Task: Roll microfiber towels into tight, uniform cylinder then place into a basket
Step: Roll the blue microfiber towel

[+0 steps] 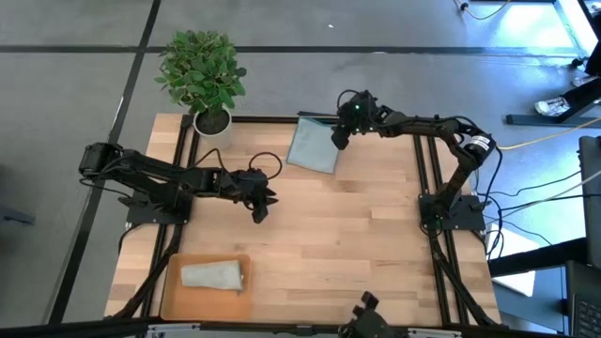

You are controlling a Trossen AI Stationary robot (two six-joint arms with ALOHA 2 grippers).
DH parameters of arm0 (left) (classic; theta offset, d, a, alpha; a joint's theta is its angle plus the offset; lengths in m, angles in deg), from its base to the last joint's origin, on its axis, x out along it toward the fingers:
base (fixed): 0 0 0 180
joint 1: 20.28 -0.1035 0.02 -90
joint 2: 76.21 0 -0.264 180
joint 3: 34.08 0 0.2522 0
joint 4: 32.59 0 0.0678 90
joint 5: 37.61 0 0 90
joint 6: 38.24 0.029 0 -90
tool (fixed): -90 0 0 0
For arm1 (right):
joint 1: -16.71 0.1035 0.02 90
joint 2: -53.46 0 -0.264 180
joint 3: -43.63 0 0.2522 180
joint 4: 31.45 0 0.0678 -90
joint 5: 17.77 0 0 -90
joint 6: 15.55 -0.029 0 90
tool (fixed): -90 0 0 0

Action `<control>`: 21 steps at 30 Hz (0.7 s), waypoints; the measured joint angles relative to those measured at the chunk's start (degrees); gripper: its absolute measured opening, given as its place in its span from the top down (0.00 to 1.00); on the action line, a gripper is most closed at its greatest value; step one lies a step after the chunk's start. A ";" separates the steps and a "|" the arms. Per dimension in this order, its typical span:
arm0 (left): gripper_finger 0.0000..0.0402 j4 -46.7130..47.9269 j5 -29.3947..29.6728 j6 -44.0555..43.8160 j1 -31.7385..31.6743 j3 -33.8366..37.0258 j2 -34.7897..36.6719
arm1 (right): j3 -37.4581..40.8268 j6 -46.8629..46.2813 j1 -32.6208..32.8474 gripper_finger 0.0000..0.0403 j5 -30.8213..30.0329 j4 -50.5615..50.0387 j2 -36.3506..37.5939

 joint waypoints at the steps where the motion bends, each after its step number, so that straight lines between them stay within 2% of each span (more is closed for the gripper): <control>1: 0.72 -0.01 0.78 0.16 -0.24 0.00 0.00 | -0.69 0.61 0.38 0.62 2.55 -0.96 0.01; 3: 0.72 -0.01 2.35 0.36 -1.35 0.00 0.00 | -1.77 1.39 1.44 0.61 8.68 -2.75 0.01; 5: 0.72 -0.01 3.37 0.36 -3.03 0.00 0.00 | -1.85 1.51 3.18 0.61 11.69 -3.33 0.03; 7: 0.72 -0.01 3.68 0.36 -4.61 0.00 0.00 | -1.85 1.82 5.27 0.61 11.59 -4.45 -0.39; 13: 0.72 -0.04 3.79 0.42 -8.50 0.00 0.00 | -1.83 -0.10 9.60 0.62 6.24 -4.86 -5.32; 21: 0.72 -0.04 3.70 0.55 -9.65 0.00 0.00 | -1.83 0.07 11.95 0.62 5.71 -7.12 -9.67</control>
